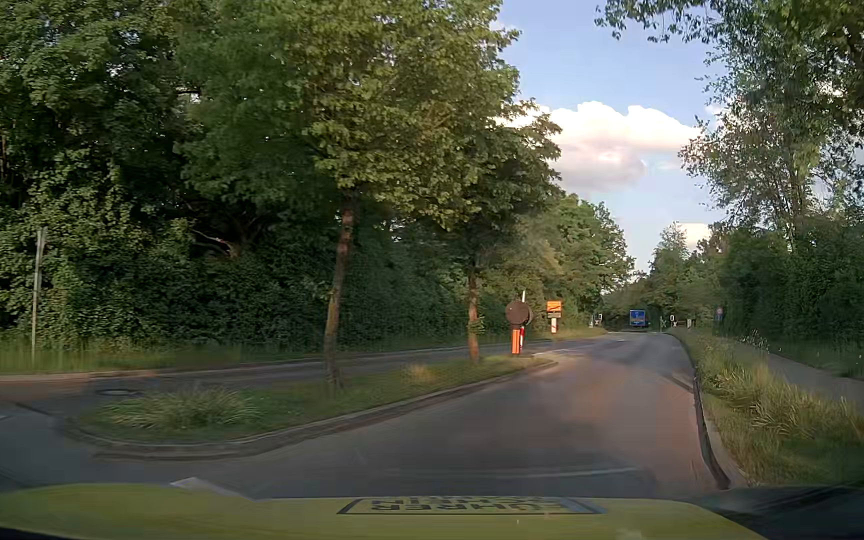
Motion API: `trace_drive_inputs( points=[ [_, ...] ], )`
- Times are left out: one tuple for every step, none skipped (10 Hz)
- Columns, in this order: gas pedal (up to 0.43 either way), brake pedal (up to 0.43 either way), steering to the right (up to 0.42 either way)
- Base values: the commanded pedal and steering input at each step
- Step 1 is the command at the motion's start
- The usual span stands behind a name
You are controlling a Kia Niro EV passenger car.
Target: Follow the waypoints while adhering to traffic rules and regulations
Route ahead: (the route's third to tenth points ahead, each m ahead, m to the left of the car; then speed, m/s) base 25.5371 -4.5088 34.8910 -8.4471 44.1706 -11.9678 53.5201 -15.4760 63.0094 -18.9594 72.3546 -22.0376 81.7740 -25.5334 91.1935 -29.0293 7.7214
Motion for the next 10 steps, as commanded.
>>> trace_drive_inputs(
  points=[
    [0.220, 0.000, 0.164],
    [0.220, 0.000, 0.164],
    [0.220, 0.000, 0.164],
    [0.220, 0.000, 0.164],
    [0.220, 0.000, 0.164],
    [0.220, 0.000, 0.164],
    [0.228, 0.000, 0.163],
    [0.228, 0.000, 0.159],
    [0.228, 0.000, 0.150],
    [0.228, 0.000, 0.140]
  ],
)
